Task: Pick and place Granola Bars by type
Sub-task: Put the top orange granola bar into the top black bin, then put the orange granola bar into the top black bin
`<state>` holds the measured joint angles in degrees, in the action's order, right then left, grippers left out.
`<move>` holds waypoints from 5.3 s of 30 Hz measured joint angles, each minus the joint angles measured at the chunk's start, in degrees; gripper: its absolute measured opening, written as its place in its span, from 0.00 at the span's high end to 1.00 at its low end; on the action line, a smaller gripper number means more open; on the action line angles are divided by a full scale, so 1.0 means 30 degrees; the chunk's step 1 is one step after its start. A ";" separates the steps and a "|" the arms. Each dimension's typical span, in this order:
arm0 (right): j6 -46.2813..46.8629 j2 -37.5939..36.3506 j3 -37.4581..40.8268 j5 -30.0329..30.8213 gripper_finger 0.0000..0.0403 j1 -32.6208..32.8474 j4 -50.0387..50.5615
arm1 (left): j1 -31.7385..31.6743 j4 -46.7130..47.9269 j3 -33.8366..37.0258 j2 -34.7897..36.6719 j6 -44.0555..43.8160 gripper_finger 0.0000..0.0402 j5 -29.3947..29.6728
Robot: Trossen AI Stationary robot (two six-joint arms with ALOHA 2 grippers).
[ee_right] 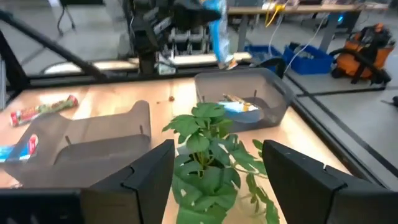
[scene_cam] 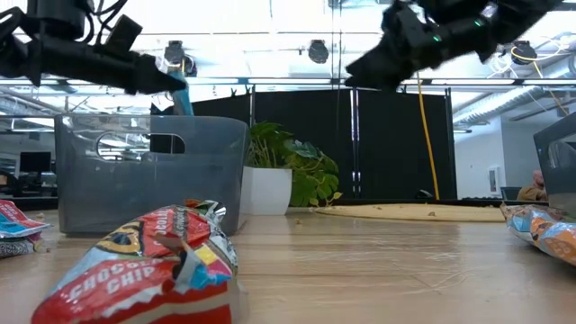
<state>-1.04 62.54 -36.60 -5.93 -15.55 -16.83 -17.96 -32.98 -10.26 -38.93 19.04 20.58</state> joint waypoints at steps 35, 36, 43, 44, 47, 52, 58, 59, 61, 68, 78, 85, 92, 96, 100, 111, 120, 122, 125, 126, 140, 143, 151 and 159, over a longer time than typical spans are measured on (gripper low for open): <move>0.1632 -0.6622 0.9471 -0.0044 0.42 -0.0524 -0.7921 | -0.7253 0.6124 0.0362 0.0837 -1.2067 0.97 -0.3962; 0.1632 -0.6614 0.9471 -0.0044 0.42 -0.0524 -0.7869 | -0.7555 0.6188 0.0355 0.0752 -1.2326 0.97 -0.4609; 0.1698 -0.6592 0.9471 -0.0044 0.42 -0.0524 -0.7754 | -0.8229 0.7669 0.0348 -0.0913 -1.3403 0.97 -0.7294; 0.1698 -0.6592 0.9471 -0.0037 0.42 -0.0524 -0.7754 | -0.8185 0.7656 0.0348 -0.1213 -1.3422 0.97 -0.7585; 0.1698 -0.6592 0.9471 -0.0044 0.42 -0.0524 -0.7730 | -0.7947 0.7407 0.0348 -0.1829 -1.3460 0.97 -0.8022; 0.1698 -0.6592 0.9471 -0.0037 0.42 -0.0524 -0.7710 | -0.7714 0.7397 0.0348 -0.2027 -1.3460 0.95 -0.8032; 0.1698 -0.6592 0.9470 -0.0036 0.42 -0.0524 -0.7511 | -0.7719 0.7399 0.0348 -0.2027 -1.3803 0.88 -0.8037; 0.1698 -0.6592 0.9464 -0.0035 0.42 -0.0524 -0.7421 | -0.7717 0.7399 0.0348 -0.2027 -1.3967 0.88 -0.8042; 0.1698 -0.6592 0.9464 -0.0007 0.42 -0.0524 -0.7164 | -0.7715 0.7397 0.0348 -0.2027 -1.4052 0.87 -0.8063; 0.1705 -0.6592 0.9464 0.0036 0.42 -0.0531 -0.6867 | -0.7714 0.7140 0.0348 -0.2027 -1.4735 0.86 -0.9715; 0.1974 -0.6592 0.9464 0.0044 0.42 -0.0531 -0.6873 | -0.7721 0.6445 0.0072 -0.2027 -1.4968 0.65 -0.9793; 0.1982 -0.6592 0.9464 0.0051 0.42 -0.0531 -0.6873 | -0.7716 0.6408 -0.0439 -0.2027 -1.4541 0.41 -0.9785; 0.2111 -0.6592 0.9464 0.0051 0.42 -0.0539 -0.6873 | -0.7714 0.6636 -0.2353 -0.2027 -1.3628 0.27 -1.0892; 0.2135 -0.6592 0.9464 0.0058 0.42 -0.0539 -0.6873 | -0.7717 0.7348 -0.3605 -0.2027 -1.2827 0.24 -1.1203; 0.2135 -0.6592 0.9464 0.0058 0.42 -0.0539 -0.6873 | -0.7714 0.8365 -0.4318 -0.2020 -1.2512 0.24 -1.1400; 0.2172 -0.6592 0.9464 0.0052 0.42 -0.0533 -0.6873 | -0.7683 1.4068 -0.4271 -0.2027 -1.1859 0.30 -1.0973; 0.2630 -0.6592 0.9464 -0.0048 0.42 -0.0531 -0.6868 | -0.4243 1.1291 -0.4264 -0.2027 -0.8770 0.41 -1.4361; 0.2711 -0.6587 0.9464 -0.0060 0.42 -0.0531 -0.6865 | -0.2968 0.9966 -0.4261 -0.2027 -0.8302 0.44 -1.4373; 0.3465 -0.6585 0.9464 -0.0534 0.42 -0.0537 -0.6871 | -0.0916 0.8096 -0.4264 -0.2027 -0.7103 0.47 -1.4376; 0.3557 -0.6585 0.9464 -0.1156 0.42 -0.0539 -0.6933 | -0.0172 0.7648 -0.4263 -0.2027 -0.6541 0.48 -1.4383; -0.0447 -0.3776 0.5402 0.3018 0.42 0.8781 -0.3743 | 0.3944 0.6479 -0.4259 -0.2027 -0.4244 0.52 -1.1461; -0.0946 -0.1288 0.3155 0.4920 0.42 1.0843 -0.1709 | 0.3944 0.6525 -0.4257 -0.2027 -0.4381 0.52 -1.0385; 0.1023 0.5329 -0.2274 0.5466 0.42 1.3921 0.3473 | 0.3944 0.6678 -0.4257 -0.2027 -0.4483 0.51 -0.9830; 0.5278 0.9218 -0.5061 0.4488 0.42 1.5333 0.7536 | 0.3944 0.6663 -0.4257 -0.2027 -0.4724 0.51 -0.9830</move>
<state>14.80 90.19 -51.78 7.53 30.45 5.77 -6.13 -12.99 -23.03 -45.01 4.87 -8.91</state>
